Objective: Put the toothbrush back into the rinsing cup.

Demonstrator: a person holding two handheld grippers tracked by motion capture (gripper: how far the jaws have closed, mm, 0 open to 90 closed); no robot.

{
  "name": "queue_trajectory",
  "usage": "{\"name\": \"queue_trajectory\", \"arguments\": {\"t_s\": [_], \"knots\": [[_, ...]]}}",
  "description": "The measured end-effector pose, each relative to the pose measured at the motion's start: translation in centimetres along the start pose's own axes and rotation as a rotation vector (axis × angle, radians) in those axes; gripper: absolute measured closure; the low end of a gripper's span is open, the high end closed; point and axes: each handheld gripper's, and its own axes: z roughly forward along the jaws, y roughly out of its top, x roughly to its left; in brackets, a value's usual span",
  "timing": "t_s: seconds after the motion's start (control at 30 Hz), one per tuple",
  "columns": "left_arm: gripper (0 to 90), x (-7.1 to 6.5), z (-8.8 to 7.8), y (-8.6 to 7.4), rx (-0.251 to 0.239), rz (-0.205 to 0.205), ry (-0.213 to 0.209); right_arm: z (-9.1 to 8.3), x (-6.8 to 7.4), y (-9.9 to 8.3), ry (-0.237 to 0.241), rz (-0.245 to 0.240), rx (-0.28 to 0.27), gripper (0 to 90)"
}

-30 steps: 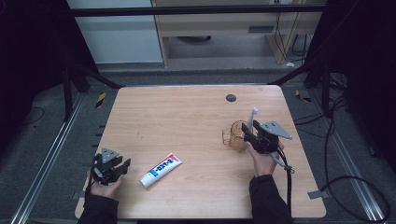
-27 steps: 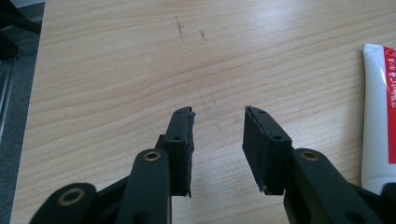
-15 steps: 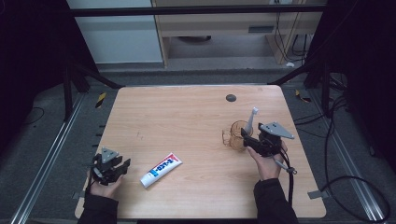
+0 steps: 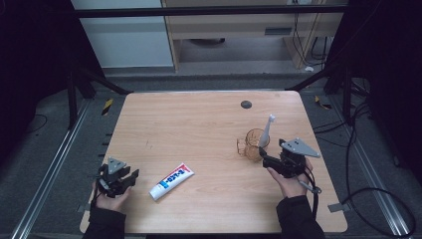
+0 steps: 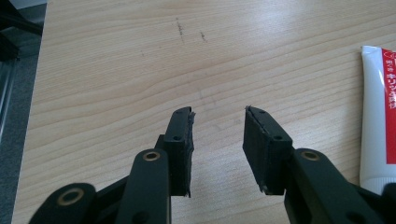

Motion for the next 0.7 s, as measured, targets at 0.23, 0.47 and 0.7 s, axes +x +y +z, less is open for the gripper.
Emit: {"name": "queue_trajectory", "arguments": {"t_s": [0.23,0.47,0.7], "knots": [[63.2,0.1,-0.1,0.0,-0.004,-0.002,-0.004,-1.1,0.3,-0.7,0.036,-0.012,0.024,24.1],[68.7,0.0,-0.3,0.1,-0.004,0.001,-0.03,-1.3,0.9,-1.7,0.072,-0.034,0.08,27.6],[76.9,-0.2,-0.3,0.2,0.006,0.006,-0.078,-1.4,1.9,-2.1,0.122,-0.054,0.115,35.0]]}}
